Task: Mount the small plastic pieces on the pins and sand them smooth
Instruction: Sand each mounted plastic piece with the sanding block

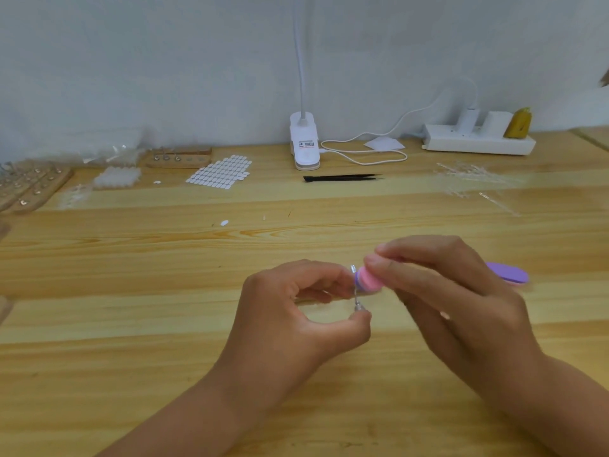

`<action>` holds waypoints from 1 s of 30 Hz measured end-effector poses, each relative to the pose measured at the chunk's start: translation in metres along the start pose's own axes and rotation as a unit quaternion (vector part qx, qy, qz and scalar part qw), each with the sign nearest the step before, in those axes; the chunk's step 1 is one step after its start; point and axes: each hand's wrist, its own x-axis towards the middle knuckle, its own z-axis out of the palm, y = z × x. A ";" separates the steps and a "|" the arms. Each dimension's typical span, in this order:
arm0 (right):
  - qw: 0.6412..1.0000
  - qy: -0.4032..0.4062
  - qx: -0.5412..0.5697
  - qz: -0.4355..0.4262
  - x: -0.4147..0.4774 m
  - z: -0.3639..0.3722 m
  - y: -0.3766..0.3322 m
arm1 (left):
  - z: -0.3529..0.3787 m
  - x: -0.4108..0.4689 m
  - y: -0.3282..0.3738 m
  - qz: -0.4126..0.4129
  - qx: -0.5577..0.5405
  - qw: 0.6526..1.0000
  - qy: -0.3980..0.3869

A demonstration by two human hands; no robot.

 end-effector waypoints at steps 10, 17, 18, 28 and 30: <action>0.999 -0.033 -0.002 -0.032 0.001 0.000 -0.011 | -0.001 0.001 0.002 0.015 0.008 1.000 -0.012; 0.998 -0.048 -0.042 -0.019 0.006 -0.005 -0.001 | 0.003 0.001 0.000 -0.027 0.005 1.000 0.002; 0.997 -0.053 -0.032 -0.036 0.004 -0.002 -0.006 | 0.003 0.000 0.001 -0.026 0.001 1.000 -0.004; 0.997 -0.063 -0.032 -0.040 0.004 0.004 -0.010 | 0.002 -0.001 -0.002 -0.048 0.005 0.999 -0.001; 0.995 -0.074 -0.051 -0.049 0.003 0.001 -0.004 | 0.003 -0.002 -0.002 -0.044 0.008 0.999 -0.003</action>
